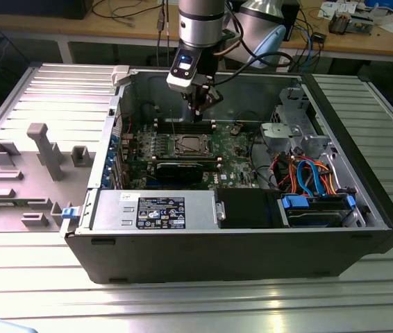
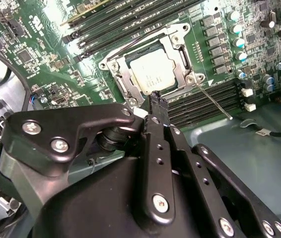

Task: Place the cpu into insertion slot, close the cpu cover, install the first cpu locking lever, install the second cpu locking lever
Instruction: 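Install the first cpu locking lever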

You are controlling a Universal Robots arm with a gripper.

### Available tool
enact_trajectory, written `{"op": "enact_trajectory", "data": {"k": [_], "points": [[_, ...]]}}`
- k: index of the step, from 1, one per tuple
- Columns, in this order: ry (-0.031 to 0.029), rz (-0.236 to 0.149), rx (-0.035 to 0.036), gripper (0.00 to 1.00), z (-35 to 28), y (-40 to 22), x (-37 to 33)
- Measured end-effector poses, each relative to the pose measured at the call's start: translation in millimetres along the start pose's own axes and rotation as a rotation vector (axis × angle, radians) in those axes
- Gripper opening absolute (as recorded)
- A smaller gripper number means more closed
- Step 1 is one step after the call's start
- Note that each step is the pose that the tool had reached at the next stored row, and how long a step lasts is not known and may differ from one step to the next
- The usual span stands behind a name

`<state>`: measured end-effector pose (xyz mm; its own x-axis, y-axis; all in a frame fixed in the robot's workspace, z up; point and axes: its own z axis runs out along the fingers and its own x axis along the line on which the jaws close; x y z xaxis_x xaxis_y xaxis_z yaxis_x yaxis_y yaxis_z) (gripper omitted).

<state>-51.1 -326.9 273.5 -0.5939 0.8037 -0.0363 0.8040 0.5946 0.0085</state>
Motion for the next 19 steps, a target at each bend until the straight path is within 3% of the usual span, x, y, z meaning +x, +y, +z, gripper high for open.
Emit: {"op": "enact_trajectory", "data": {"k": [6, 12, 19], "points": [[0.0000, 0.000, -0.0001, 0.11, 0.0, -0.7, 0.5], [0.0000, -0.003, -0.0002, 0.11, -0.2, -6.6, 4.9], [0.0009, -0.114, -0.0041, 0.11, 0.0, -7.0, 5.2]]}}
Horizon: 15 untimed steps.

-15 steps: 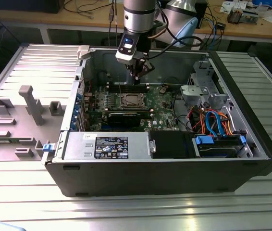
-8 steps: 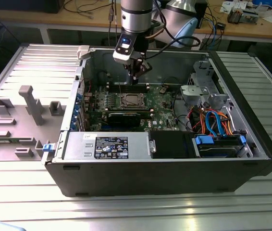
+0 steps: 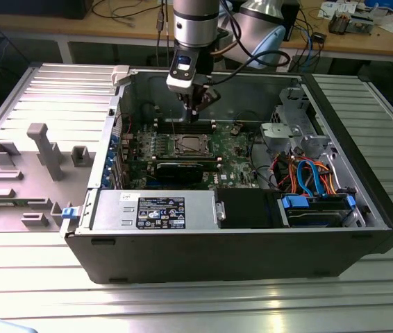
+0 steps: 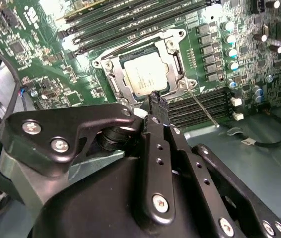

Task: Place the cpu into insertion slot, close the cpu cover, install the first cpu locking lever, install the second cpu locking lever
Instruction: 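Install the first cpu locking lever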

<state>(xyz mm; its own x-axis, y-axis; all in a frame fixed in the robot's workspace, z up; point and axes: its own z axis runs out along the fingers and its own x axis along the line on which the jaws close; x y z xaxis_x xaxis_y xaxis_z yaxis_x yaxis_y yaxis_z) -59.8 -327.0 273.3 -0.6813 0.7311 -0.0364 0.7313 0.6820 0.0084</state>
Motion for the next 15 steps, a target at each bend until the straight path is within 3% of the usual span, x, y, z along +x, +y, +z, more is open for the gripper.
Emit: {"op": "enact_trajectory", "data": {"k": [3, 15], "points": [[0.0003, -0.044, -0.0016, 0.11, 0.1, 0.0, 0.0], [0.0004, -0.052, -0.0019, 0.11, 0.1, 0.0, 0.0]]}}
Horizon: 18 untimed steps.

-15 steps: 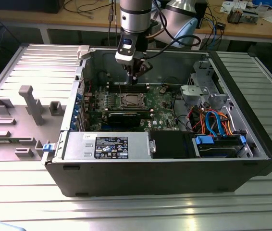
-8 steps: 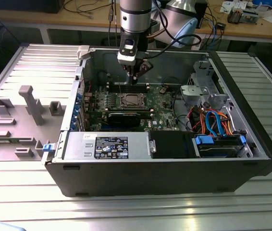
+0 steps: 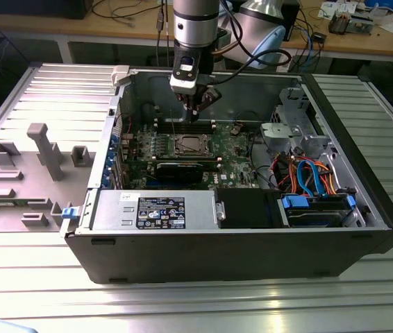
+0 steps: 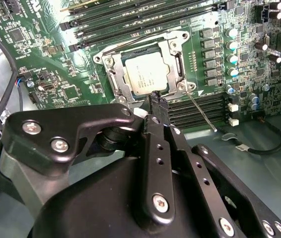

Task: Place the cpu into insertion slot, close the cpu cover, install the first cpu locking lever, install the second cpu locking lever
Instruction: 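Install the first cpu locking lever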

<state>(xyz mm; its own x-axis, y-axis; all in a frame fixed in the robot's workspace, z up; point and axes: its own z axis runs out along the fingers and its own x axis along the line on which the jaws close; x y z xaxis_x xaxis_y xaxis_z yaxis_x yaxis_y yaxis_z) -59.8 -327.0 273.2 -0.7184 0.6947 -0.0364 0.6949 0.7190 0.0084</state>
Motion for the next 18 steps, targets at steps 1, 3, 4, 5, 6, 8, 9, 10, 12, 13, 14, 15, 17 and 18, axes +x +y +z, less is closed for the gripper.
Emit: {"op": "enact_trajectory", "data": {"k": [1, 3, 4, 5, 6, 8, 9, 10, 12, 13, 14, 15, 17, 18], "points": [[0.0000, 0.000, 0.0000, 0.11, 0.0, 0.0, 0.0], [0.0001, -0.002, 0.0000, 0.11, 0.0, 0.0, 0.0], [0.0000, -0.003, -0.0001, 0.11, 0.0, 0.0, 0.0], [0.0001, -0.003, -0.0001, 0.11, 0.0, 0.0, 0.0], [0.0000, -0.003, -0.0001, 0.11, 0.0, 0.0, 0.0], [0.0001, -0.005, -0.0002, 0.11, 0.0, 0.0, 0.0], [0.0001, -0.005, -0.0002, 0.11, 0.0, 0.0, 0.0], [0.0001, -0.006, -0.0003, 0.11, 0.0, 0.0, 0.0], [0.0001, -0.007, -0.0003, 0.11, 0.0, 0.0, 0.0], [0.0001, -0.008, -0.0002, 0.11, 0.0, 0.0, 0.0], [0.0001, -0.008, -0.0003, 0.11, 0.0, 0.0, 0.0], [0.0001, -0.009, -0.0003, 0.11, 0.0, 0.0, 0.0], [0.0001, -0.010, -0.0004, 0.11, 0.0, 0.0, 0.0], [0.0001, -0.010, -0.0004, 0.11, 0.0, -0.1, 0.1]]}}
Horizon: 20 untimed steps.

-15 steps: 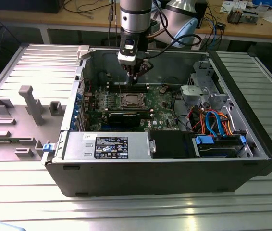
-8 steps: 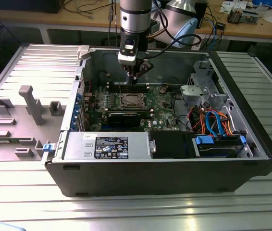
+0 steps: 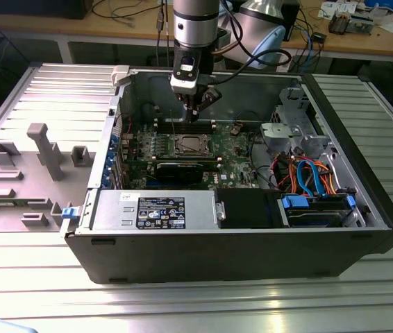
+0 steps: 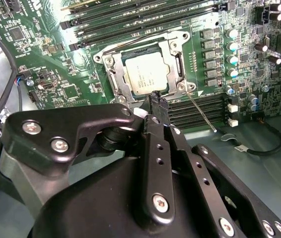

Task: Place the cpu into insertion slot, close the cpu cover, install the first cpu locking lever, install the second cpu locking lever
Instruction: 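Install the first cpu locking lever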

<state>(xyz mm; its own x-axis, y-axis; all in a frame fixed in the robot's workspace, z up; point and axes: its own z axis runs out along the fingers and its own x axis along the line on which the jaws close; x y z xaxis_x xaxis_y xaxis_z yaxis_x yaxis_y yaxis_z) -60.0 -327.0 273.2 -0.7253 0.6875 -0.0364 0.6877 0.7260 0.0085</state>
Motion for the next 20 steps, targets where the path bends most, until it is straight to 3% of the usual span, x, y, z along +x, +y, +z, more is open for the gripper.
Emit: {"op": "enact_trajectory", "data": {"k": [9, 15, 20], "points": [[0.0000, -0.005, 0.0000, 0.11, -0.1, -0.4, 0.3], [0.0009, -0.108, -0.0038, 0.11, 0.0, -0.6, 0.6], [0.0010, -0.115, -0.0043, 0.11, -0.2, -4.5, 4.8]]}}
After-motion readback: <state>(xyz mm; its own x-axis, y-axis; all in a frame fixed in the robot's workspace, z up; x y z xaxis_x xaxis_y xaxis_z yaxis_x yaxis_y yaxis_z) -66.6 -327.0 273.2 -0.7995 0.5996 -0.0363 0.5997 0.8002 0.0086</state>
